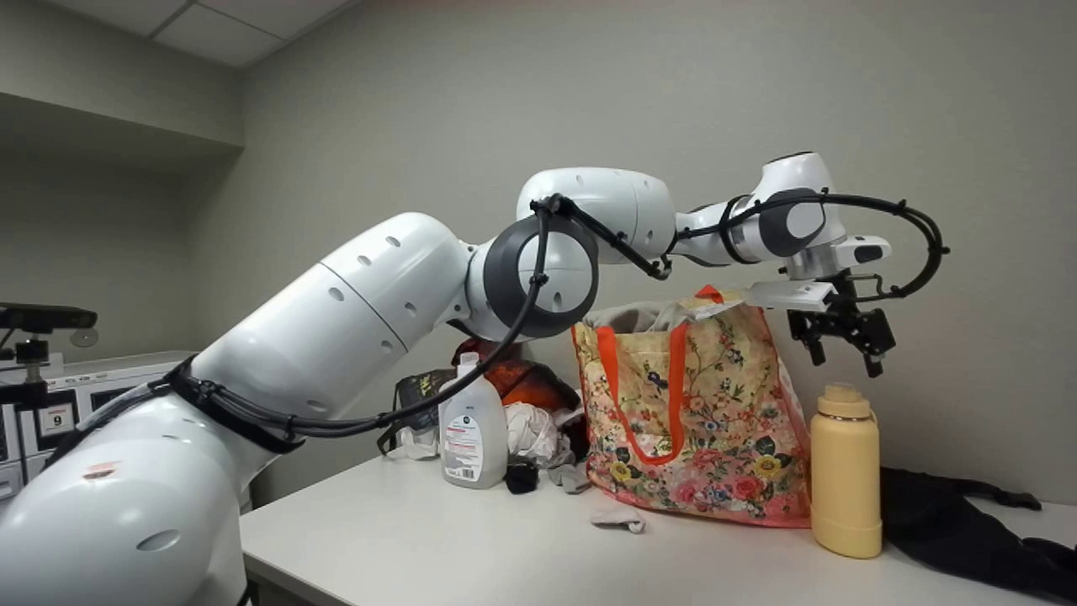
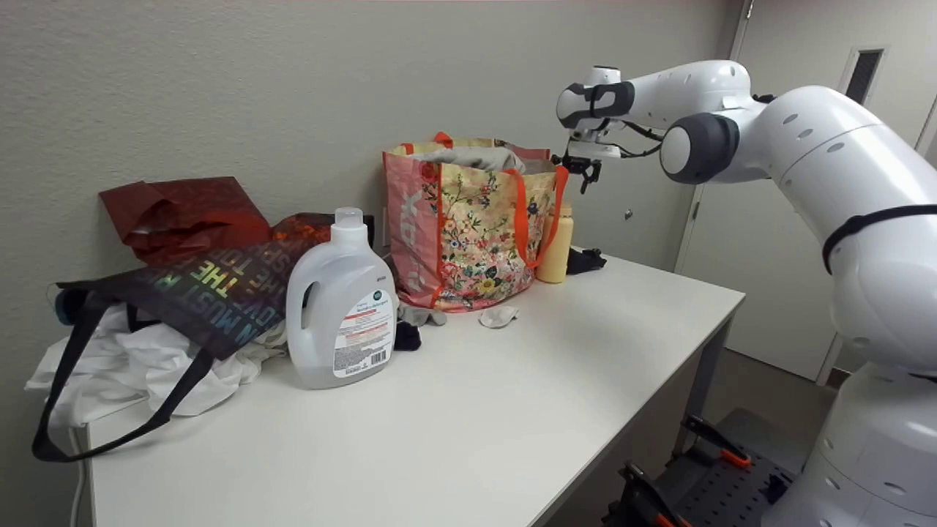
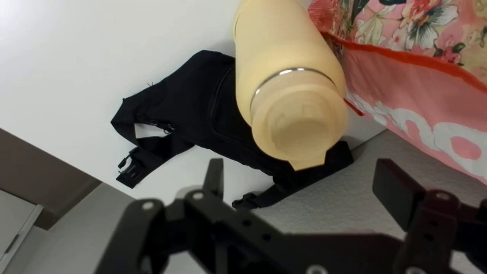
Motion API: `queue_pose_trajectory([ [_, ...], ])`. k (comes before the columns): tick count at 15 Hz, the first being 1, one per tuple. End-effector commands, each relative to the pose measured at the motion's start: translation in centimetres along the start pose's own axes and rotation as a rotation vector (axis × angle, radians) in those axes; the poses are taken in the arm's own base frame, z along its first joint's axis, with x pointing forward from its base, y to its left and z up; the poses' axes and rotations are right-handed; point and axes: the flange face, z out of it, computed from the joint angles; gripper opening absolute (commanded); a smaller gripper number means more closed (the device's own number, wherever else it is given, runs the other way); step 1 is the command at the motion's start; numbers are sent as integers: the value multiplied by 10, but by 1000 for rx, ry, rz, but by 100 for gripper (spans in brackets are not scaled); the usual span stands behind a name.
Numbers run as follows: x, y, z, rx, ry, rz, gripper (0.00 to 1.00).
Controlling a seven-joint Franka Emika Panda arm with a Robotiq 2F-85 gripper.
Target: Pick the bottle and put it in the bag
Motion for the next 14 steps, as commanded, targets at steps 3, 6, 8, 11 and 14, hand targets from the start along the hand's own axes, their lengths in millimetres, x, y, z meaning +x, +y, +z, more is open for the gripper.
queue_pose_trajectory([
  [3, -6, 1, 20, -32, -55, 18, 100],
  [6, -9, 0, 28, -35, -72, 18, 100],
  [8, -9, 0, 30, -38, -75, 18, 100],
  [11, -9, 1, 31, -37, -73, 20, 100],
  [14, -8, 1, 30, -39, -66, 22, 73],
])
